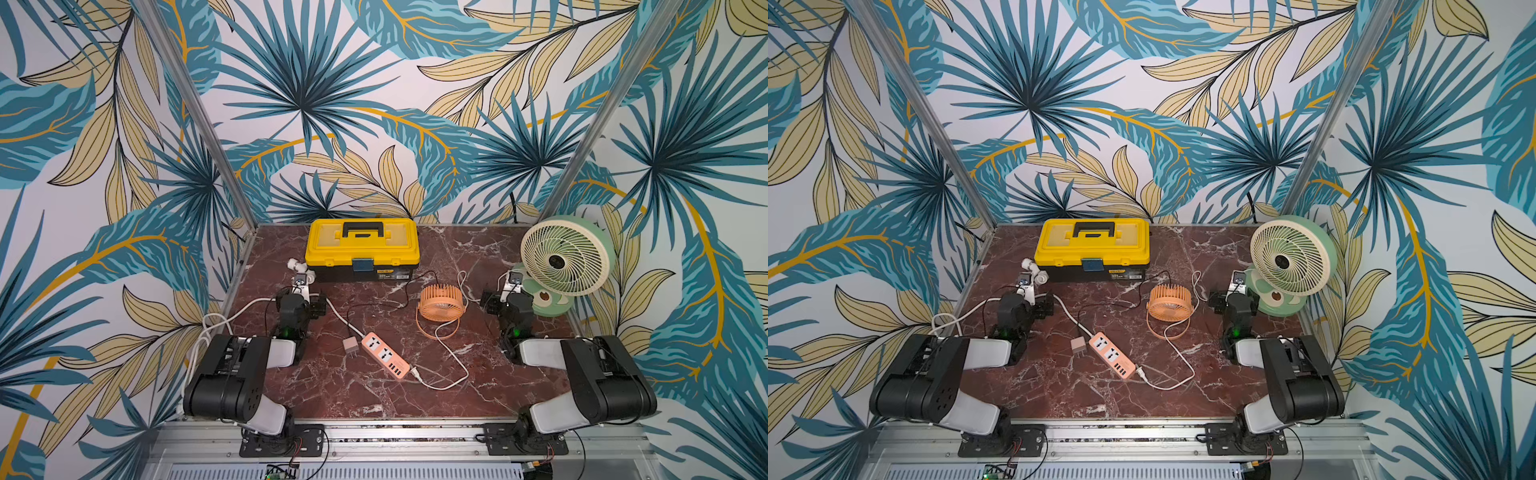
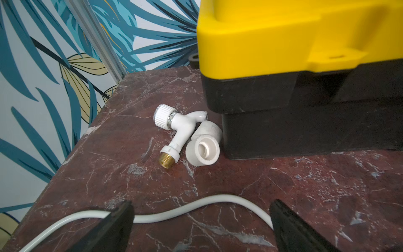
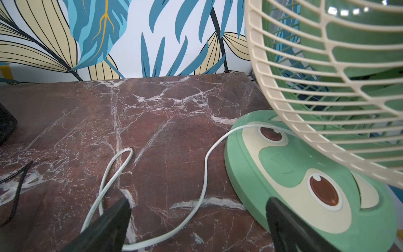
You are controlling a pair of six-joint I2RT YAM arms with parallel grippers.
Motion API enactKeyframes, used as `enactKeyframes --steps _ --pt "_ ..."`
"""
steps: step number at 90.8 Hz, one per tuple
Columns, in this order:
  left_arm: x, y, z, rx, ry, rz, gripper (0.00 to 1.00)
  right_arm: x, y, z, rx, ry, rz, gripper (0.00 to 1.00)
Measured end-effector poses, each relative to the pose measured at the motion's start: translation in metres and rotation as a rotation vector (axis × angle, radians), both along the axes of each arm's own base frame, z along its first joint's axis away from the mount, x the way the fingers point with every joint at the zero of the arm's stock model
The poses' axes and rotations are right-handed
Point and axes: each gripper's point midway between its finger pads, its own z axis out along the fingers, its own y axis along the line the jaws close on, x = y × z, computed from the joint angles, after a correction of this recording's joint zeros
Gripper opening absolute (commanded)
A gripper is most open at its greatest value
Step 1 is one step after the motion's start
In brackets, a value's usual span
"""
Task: Plug the desk fan into the power strip
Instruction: Adjust the socket at the center of the board.
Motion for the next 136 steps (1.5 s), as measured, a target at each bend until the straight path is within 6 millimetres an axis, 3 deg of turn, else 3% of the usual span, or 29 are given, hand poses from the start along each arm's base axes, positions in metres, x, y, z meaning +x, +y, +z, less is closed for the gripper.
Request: enactKeyframes --steps 64,75,82,93,97,105,115,125,136 --pt "0.0 0.0 0.0 0.0 0.0 0.0 1.0 0.0 0.0 0.0 0.0 0.0 0.0 1.0" --pt "0.008 0.008 0.005 0.006 0.04 0.051 1.0 -0.003 -0.002 0.0 -0.011 0.052 -0.012 1.0" --pt "0.023 0.015 0.032 0.012 0.045 0.103 1.0 -0.002 -0.005 0.031 -0.003 0.073 -0.04 1.0" --pt "0.035 0.027 0.098 -0.04 -0.011 0.203 0.98 -0.008 -0.008 0.13 0.1 -0.082 -0.086 1.0" --pt "0.033 0.031 0.119 -0.081 -0.022 0.248 0.95 -0.022 -0.014 0.148 0.179 -0.13 -0.135 0.99" --pt "0.017 0.031 0.145 -0.229 -0.033 0.303 0.91 -0.056 -0.028 0.142 0.314 -0.107 -0.234 0.99" --pt "-0.023 0.011 0.144 -0.403 0.009 0.303 0.88 -0.079 -0.02 0.098 0.417 0.074 -0.273 1.0" --pt "-0.071 -0.034 0.119 -0.495 0.103 0.204 0.86 -0.104 0.022 0.058 0.421 0.31 -0.206 1.0" --pt "-0.123 -0.06 0.08 -0.569 0.212 0.113 0.8 -0.13 0.083 0.06 0.349 0.426 -0.024 1.0"
